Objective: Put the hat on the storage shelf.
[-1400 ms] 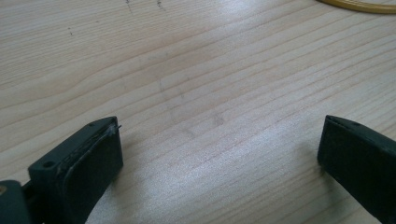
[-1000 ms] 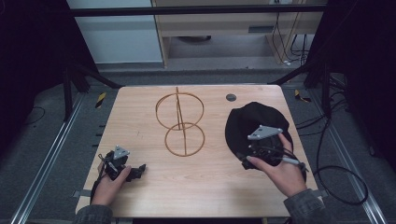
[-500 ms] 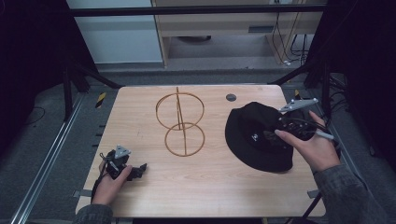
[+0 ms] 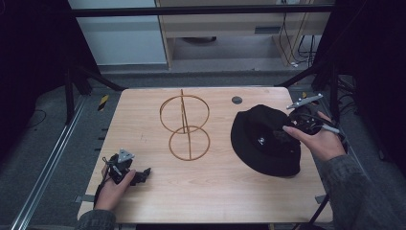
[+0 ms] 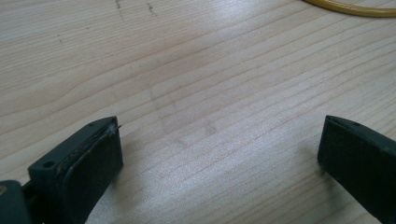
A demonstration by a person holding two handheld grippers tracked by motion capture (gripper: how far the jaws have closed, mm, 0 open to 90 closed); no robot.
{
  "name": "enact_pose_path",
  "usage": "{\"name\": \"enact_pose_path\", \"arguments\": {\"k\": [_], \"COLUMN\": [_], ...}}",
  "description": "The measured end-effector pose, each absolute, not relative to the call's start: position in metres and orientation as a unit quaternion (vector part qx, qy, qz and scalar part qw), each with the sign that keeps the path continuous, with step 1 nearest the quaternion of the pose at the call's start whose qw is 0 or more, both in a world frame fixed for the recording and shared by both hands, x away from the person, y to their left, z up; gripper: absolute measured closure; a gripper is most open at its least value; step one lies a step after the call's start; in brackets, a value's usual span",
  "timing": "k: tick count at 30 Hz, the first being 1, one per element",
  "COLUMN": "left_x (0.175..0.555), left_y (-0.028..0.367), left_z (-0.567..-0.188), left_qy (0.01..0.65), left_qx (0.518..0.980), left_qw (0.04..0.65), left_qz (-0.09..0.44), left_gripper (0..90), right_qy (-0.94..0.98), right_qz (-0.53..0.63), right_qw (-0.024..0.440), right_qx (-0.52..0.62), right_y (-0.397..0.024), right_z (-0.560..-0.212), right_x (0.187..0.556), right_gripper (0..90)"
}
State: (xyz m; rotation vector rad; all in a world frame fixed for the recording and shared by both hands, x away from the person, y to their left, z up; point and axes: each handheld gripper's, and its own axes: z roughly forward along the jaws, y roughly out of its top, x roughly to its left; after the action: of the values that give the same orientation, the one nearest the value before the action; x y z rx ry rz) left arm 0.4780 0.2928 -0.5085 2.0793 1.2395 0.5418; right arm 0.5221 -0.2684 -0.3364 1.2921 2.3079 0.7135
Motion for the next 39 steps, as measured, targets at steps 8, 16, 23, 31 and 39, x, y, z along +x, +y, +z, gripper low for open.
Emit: {"name": "enact_pose_path", "arguments": {"k": [8,16,23,31,39], "left_x": [0.478,0.478,0.478,0.478,0.478], "left_y": [0.293,0.293,0.293,0.293,0.292], "left_z": [-0.508,-0.509,-0.508,-0.508,-0.509], "left_qy": [0.472,0.472,0.472,0.472,0.471], "left_qx": [0.793,0.793,0.793,0.793,0.793], "left_qw": [0.324,0.325,0.324,0.325,0.325], "left_qz": [0.207,0.207,0.207,0.206,0.206], "left_gripper": [0.0,0.0,0.0,0.0,0.0], "right_qy": [0.818,0.812,0.818,0.829,0.845], "right_qz": [0.265,0.251,0.227,0.188,0.168], "right_qw": [0.17,0.172,0.156,0.137,0.112], "right_qx": [0.482,0.498,0.505,0.508,0.495], "right_y": [-0.269,-0.266,-0.261,-0.255,-0.251], "right_z": [-0.351,-0.364,-0.369,-0.36,-0.361], "right_x": [0.536,0.546,0.558,0.563,0.564], "right_gripper": [8.0,8.2,8.2,16.5,56.4]}}
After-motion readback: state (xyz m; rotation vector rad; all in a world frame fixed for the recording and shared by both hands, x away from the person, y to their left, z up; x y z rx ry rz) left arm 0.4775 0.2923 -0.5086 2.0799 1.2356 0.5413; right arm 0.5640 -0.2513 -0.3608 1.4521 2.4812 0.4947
